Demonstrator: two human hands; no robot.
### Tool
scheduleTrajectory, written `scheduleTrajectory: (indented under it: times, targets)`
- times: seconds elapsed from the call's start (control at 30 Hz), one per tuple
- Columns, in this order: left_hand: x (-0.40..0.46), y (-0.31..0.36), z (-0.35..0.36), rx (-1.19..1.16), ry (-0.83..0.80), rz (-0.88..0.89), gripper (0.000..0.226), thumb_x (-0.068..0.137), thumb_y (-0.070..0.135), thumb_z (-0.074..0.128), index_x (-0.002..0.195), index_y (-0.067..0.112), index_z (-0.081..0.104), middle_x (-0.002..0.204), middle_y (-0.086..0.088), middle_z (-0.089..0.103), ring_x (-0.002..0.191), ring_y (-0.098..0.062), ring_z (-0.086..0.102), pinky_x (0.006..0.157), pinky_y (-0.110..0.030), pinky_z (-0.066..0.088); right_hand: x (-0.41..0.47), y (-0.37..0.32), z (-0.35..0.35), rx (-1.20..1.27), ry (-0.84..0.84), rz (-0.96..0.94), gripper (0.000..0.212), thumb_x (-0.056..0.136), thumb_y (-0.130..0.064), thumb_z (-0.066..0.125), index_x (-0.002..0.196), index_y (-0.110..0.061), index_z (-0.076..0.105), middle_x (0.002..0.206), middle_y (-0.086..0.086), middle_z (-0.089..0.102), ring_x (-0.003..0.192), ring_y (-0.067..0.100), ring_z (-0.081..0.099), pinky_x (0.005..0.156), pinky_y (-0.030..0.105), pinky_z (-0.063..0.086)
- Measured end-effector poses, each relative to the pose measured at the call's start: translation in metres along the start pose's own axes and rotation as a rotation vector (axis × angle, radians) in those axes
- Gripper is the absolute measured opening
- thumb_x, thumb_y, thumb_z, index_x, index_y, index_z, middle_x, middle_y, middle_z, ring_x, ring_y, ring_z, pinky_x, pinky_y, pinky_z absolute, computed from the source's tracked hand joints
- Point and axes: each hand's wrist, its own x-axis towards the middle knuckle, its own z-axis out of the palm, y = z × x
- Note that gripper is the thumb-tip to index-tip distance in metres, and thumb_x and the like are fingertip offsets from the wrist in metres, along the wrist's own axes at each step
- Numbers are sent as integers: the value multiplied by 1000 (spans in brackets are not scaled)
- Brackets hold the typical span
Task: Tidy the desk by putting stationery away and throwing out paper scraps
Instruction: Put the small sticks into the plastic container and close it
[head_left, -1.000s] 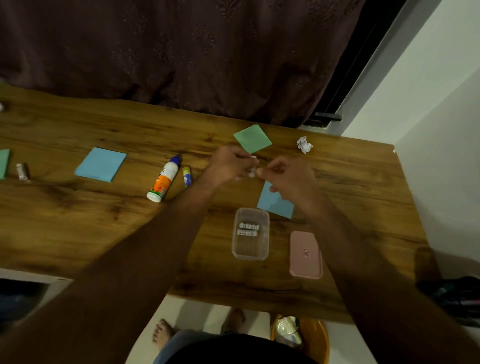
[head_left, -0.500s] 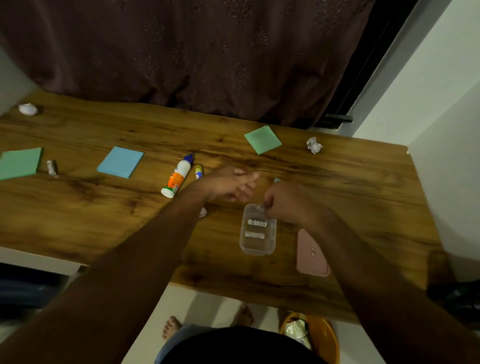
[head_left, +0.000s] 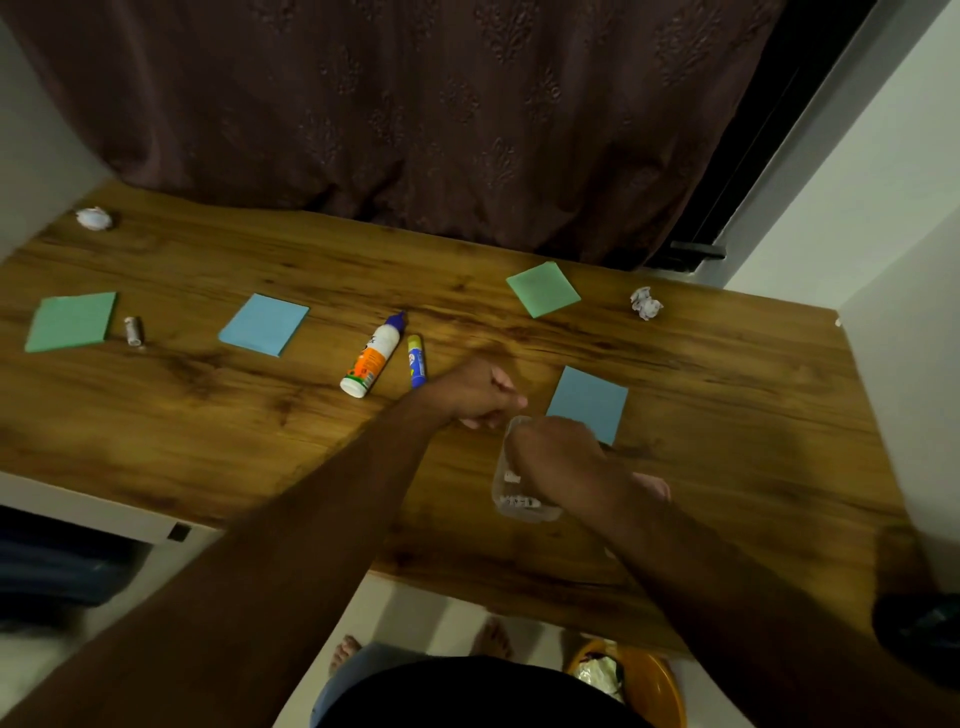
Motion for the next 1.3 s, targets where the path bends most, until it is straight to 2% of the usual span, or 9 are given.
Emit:
scheduleTrajectory:
  times: [0.17,0.3,0.37,0.47,0.57,0.73,0.87,1.1,1.3]
  targets:
    - [-5,-7,-12,-51,86,12,12,91,23,62,96,12,65,78,-9,65,72,-18,62,55,-22,48,13,14,-38,68,112,37,11,88,-26,65,96,-22,70,101,0,66,86,18,62,72,33,54]
    - [-13,-27,-42,-158,248,13,16,87,31,70,81,16,66,69,-3,64,62,-14,60,54,-22,50,43,3,-61,228,275,22,18,85,-42,67,75,-27,62,79,-7,63,75,14,59,59,26,41]
    - [-18,-43,-64,-187,348,-14,16,88,27,67,74,21,62,69,-3,65,60,-14,60,53,-24,48,63,-16,-63,352,339,9,19,84,-45,68,78,-27,65,72,-7,62,69,12,58,55,26,40]
    - [-33,-69,-101,-166,447,-73,14,90,31,63,86,18,65,73,-8,67,64,-20,62,55,-27,48,100,-52,-60,511,327,-10,20,82,-44,71,86,-24,70,79,-6,70,74,12,63,62,28,50]
    - [-53,-101,-142,-65,619,-133,24,88,37,66,95,13,69,85,-8,72,80,-22,69,72,-32,54,137,-91,-59,625,316,-14,20,80,-39,73,86,-20,72,86,-2,73,83,17,67,68,28,49]
    - [-88,-169,-217,71,835,-266,29,91,37,61,108,14,68,110,-7,70,101,-24,66,74,-28,48,176,-148,-62,652,262,-19,20,85,-40,69,90,-21,70,84,-6,68,81,13,63,64,26,48]
    - [-106,-225,-279,41,963,-398,29,94,31,55,112,9,64,111,-16,67,109,-31,61,90,-35,49,198,-184,-61,632,225,-30,17,87,-41,66,82,-25,65,81,-7,67,81,13,63,71,33,53]
    - [-103,-276,-325,21,977,-526,35,98,34,50,116,5,58,114,-17,63,105,-34,61,89,-42,50,217,-224,-52,585,275,-32,21,87,-40,66,87,-19,69,80,-8,65,77,9,60,63,26,44]
    - [-88,-283,-328,59,928,-554,36,101,32,43,113,2,60,109,-17,64,101,-31,62,86,-39,50,222,-243,-52,615,254,26,24,89,-42,64,96,-20,69,92,-7,67,87,8,60,74,29,51]
